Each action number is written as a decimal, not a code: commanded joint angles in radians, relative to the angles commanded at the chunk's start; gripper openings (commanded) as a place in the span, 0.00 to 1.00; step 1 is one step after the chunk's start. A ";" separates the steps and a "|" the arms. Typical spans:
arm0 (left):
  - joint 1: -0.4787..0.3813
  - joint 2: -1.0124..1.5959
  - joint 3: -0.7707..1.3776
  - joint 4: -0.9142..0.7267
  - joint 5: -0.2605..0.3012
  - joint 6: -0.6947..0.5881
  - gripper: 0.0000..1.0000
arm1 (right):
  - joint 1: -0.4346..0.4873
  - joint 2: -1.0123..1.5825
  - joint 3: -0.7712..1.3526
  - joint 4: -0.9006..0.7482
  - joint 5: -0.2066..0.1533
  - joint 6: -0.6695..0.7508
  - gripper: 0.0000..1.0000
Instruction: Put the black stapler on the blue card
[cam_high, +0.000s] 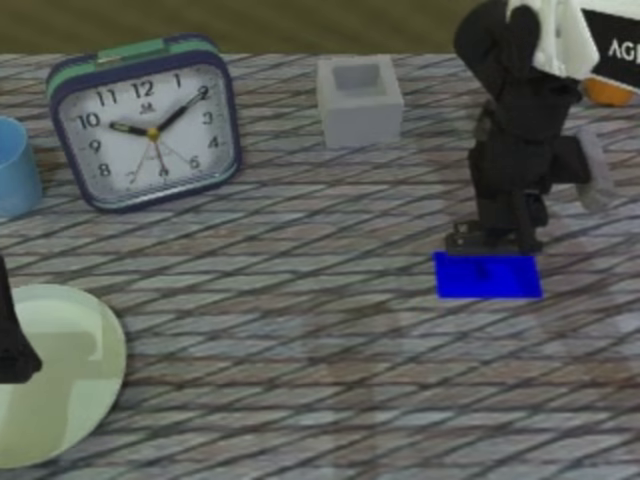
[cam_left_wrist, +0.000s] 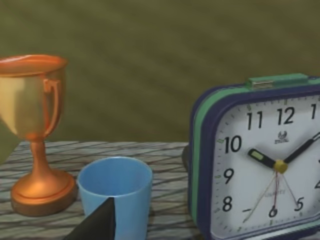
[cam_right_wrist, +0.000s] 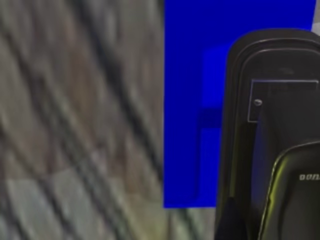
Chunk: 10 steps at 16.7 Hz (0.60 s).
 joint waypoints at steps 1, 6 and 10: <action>0.000 0.000 0.000 0.000 0.000 0.000 1.00 | 0.000 0.003 -0.030 0.031 0.000 0.001 0.00; 0.000 0.000 0.000 0.000 0.000 0.000 1.00 | 0.001 0.008 -0.060 0.062 -0.001 0.003 0.00; 0.000 0.000 0.000 0.000 0.000 0.000 1.00 | 0.001 0.008 -0.060 0.062 -0.001 0.003 0.23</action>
